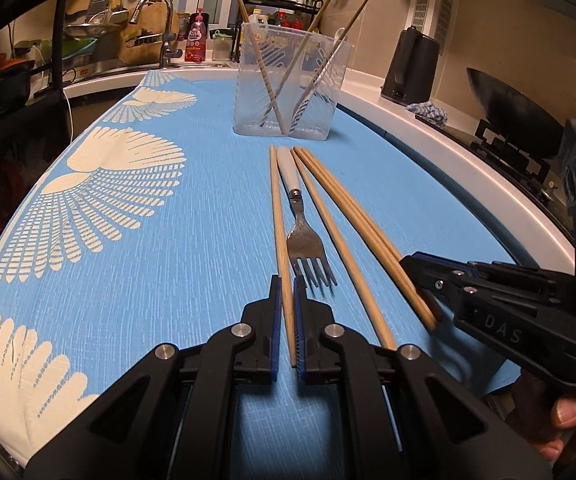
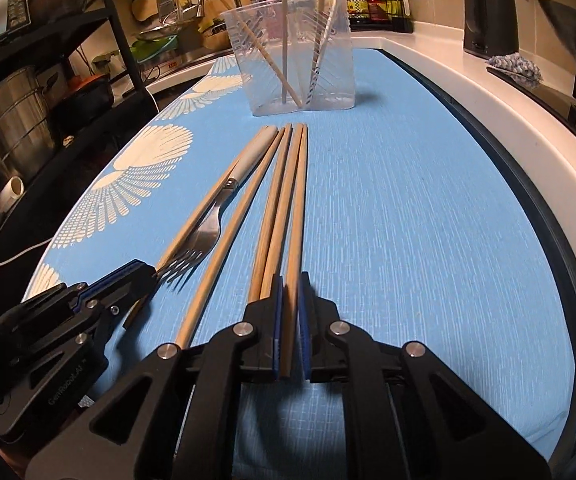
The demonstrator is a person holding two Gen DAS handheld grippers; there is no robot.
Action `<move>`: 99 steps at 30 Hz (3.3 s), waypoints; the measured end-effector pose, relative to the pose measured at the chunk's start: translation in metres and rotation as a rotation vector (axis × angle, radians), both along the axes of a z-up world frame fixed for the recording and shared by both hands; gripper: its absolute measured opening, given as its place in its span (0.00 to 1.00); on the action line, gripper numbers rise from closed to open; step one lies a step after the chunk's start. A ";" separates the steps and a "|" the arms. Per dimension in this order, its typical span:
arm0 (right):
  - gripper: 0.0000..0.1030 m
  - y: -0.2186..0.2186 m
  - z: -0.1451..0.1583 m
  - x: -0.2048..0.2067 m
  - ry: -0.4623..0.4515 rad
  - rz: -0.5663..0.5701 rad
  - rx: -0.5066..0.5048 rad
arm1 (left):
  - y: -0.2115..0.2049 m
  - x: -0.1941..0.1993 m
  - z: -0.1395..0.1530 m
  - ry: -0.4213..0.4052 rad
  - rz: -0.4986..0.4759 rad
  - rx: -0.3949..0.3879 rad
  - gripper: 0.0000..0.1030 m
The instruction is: Organize utensils
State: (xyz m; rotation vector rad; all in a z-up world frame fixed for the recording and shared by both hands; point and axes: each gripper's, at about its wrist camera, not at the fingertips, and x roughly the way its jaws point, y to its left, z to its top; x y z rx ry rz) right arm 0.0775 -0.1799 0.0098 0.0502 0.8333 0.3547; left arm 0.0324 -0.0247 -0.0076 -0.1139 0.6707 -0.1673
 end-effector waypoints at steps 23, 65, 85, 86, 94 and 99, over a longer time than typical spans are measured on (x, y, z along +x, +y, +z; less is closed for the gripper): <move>0.07 -0.030 -0.001 0.009 -0.052 -0.114 -0.066 | 0.012 0.001 0.000 -0.038 0.110 0.069 0.06; 0.07 -0.031 -0.012 -0.007 -0.182 -0.128 -0.048 | 0.013 0.000 -0.004 -0.059 0.143 0.091 0.06; 0.07 -0.031 -0.012 -0.006 -0.180 -0.123 -0.052 | 0.011 0.000 -0.004 -0.063 0.144 0.098 0.06; 0.07 -0.031 -0.012 -0.006 -0.179 -0.123 -0.050 | 0.011 0.001 -0.004 -0.063 0.144 0.098 0.06; 0.07 -0.031 -0.012 -0.006 -0.179 -0.123 -0.050 | 0.011 0.000 -0.004 -0.063 0.144 0.098 0.06; 0.07 -0.032 -0.012 -0.006 -0.178 -0.124 -0.051 | 0.011 0.000 -0.004 -0.063 0.143 0.098 0.06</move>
